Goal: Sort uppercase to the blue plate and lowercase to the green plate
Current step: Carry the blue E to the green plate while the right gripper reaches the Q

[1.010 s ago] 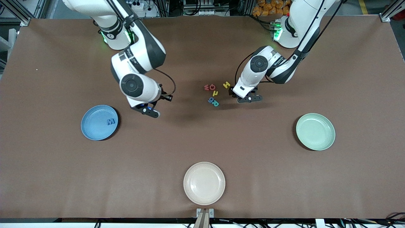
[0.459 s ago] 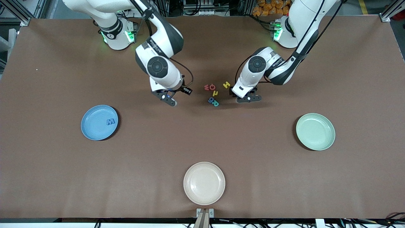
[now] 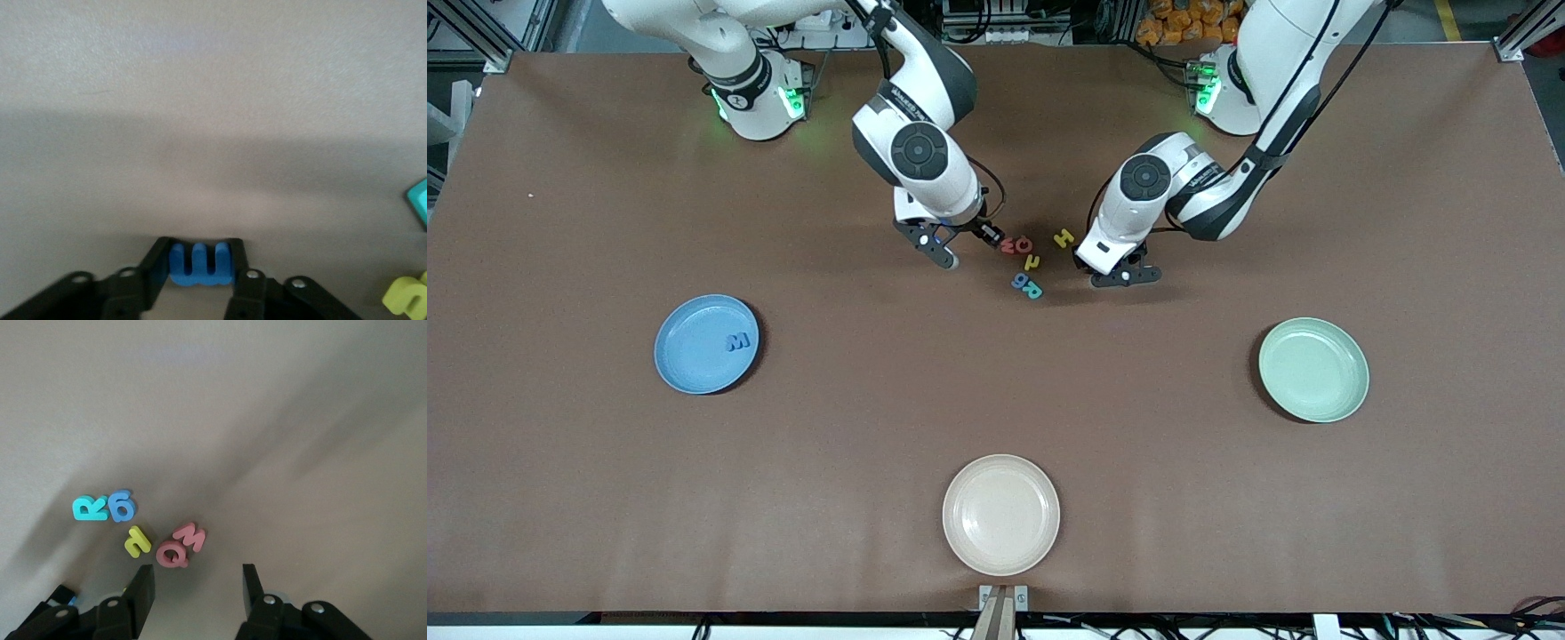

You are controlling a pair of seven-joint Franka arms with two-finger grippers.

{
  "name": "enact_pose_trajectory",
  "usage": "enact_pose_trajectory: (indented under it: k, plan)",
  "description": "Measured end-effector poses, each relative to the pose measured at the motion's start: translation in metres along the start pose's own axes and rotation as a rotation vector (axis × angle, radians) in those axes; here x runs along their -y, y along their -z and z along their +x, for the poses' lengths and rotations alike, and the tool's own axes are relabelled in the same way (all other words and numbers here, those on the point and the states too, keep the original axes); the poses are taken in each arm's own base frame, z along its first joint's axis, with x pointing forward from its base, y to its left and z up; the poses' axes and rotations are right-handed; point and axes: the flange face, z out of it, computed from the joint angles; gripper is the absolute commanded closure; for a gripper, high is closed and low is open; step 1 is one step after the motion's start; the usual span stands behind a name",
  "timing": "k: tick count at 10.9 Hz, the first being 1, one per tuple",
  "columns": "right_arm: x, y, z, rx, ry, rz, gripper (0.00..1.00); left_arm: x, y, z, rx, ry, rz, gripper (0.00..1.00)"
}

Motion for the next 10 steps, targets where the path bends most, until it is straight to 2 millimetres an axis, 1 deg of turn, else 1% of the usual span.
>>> enact_pose_trajectory:
  k: [2, 3, 4, 5, 7, 10]
  plan:
    - [0.002, -0.019, -0.017, -0.002, -0.044, 0.013, 0.37, 0.003, 0.001, 0.005, -0.003, 0.016, -0.003, 1.00]
    - [0.003, -0.028, -0.024, -0.015, -0.073, 0.021, 0.36, 0.005, 0.004, 0.012, -0.012, 0.027, -0.008, 1.00]
    - [0.003, -0.038, -0.030, -0.040, -0.103, 0.026, 0.36, 0.007, 0.011, 0.023, -0.028, 0.041, -0.015, 1.00]
    - [0.003, -0.050, -0.036, -0.075, -0.131, 0.031, 0.36, 0.010, 0.023, 0.036, -0.048, 0.058, -0.017, 1.00]
    - [0.004, -0.069, -0.043, -0.101, -0.169, 0.050, 0.36, 0.013, 0.060, 0.065, -0.075, 0.087, 0.034, 1.00]
    - [0.006, -0.083, -0.045, -0.092, -0.197, 0.075, 0.36, 0.006, 0.127, 0.099, -0.064, 0.074, 0.157, 1.00]
